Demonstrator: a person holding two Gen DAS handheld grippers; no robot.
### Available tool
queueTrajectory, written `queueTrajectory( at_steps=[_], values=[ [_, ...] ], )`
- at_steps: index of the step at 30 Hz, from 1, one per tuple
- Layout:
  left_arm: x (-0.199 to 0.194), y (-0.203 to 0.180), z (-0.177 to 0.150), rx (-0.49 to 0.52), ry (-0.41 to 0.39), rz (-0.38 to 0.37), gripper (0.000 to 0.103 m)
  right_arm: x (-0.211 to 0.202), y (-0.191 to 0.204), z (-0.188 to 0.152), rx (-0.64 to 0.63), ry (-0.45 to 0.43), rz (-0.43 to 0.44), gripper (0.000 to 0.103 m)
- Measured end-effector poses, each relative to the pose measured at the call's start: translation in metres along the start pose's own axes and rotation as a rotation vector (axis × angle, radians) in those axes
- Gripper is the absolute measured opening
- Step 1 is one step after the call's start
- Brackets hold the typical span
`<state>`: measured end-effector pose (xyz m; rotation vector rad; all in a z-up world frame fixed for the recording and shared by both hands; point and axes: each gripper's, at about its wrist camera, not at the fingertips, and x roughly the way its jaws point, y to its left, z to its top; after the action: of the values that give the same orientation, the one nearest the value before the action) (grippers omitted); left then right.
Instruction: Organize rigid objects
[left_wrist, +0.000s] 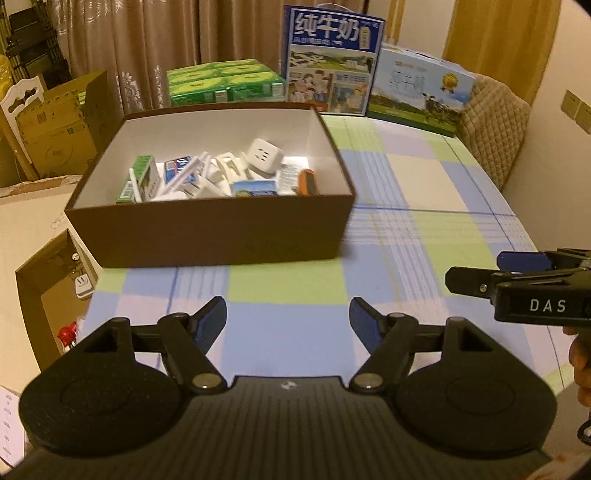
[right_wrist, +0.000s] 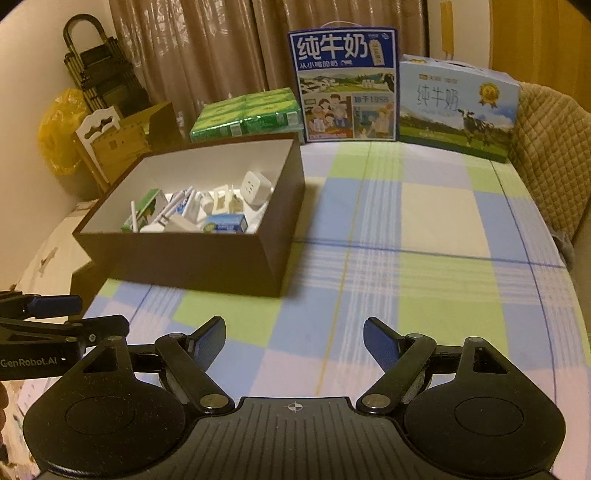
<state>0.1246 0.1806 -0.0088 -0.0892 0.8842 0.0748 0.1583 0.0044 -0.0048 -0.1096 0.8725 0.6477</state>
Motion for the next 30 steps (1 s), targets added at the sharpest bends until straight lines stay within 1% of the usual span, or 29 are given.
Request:
queueTrajectory(
  at_steps=[7,15,23,30],
  values=[
    [-0.021,-0.026,-0.024,0.006,0.001,-0.001,0.07,-0.03,-0.012,-0.031,0.012,0.016,0.005,0.079],
    [-0.04,-0.046,-0.048,0.006,0.007,-0.01,0.07,-0.061,-0.021,-0.059,0.024,0.019,0.009,0.079],
    [-0.054,-0.062,-0.064,0.012,0.004,-0.025,0.07,-0.083,-0.025,-0.079,0.036,0.02,0.009,0.079],
    [-0.063,-0.069,-0.07,0.011,-0.012,-0.034,0.07,-0.096,-0.026,-0.089,0.036,0.014,0.002,0.079]
  ],
)
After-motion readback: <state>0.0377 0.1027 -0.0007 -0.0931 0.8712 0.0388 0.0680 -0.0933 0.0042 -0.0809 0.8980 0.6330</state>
